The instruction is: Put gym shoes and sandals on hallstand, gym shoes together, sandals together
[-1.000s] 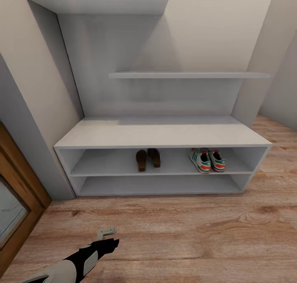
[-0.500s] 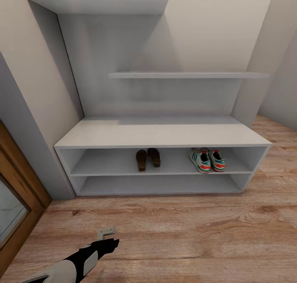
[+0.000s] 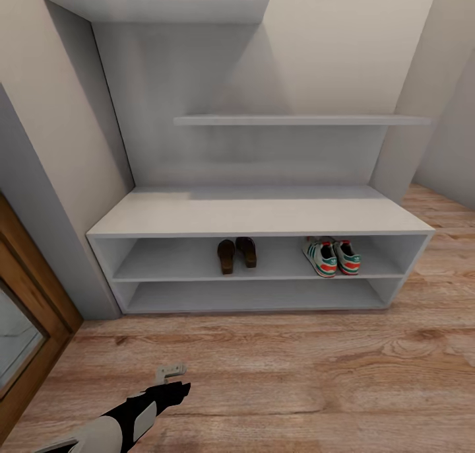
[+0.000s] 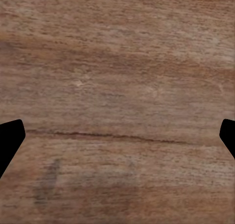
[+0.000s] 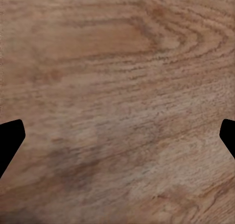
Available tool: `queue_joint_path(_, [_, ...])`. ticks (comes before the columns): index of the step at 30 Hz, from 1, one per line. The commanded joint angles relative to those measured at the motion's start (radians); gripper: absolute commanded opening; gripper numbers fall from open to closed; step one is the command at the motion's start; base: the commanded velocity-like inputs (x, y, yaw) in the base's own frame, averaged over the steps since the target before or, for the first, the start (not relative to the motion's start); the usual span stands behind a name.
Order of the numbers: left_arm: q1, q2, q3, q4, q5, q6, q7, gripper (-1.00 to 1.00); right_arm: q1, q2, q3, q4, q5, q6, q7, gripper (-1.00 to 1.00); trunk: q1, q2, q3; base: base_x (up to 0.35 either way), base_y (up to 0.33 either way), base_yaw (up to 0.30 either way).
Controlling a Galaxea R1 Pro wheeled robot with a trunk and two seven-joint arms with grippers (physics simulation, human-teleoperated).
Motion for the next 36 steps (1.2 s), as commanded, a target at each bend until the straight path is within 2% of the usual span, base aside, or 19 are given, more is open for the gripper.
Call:
queue_joint_path(1, [0.0, 0.0, 0.008, 0.0, -0.008, -0.002, -0.002, 1.0, -0.001, 0.001, 0.007, 0.002, -0.01, -0.005, 0.001, 1.0, 0.0, 0.0, -0.001, 0.0, 0.0, 0.0])
queue_joint_path(36, [0.0, 0.001, 0.008, 0.0, -0.008, -0.002, -0.003, 1.0, 0.007, 0.001, 0.007, 0.002, -0.01, -0.005, 0.001, 1.0, 0.0, 0.0, -0.001, 0.0, 0.0, 0.0])
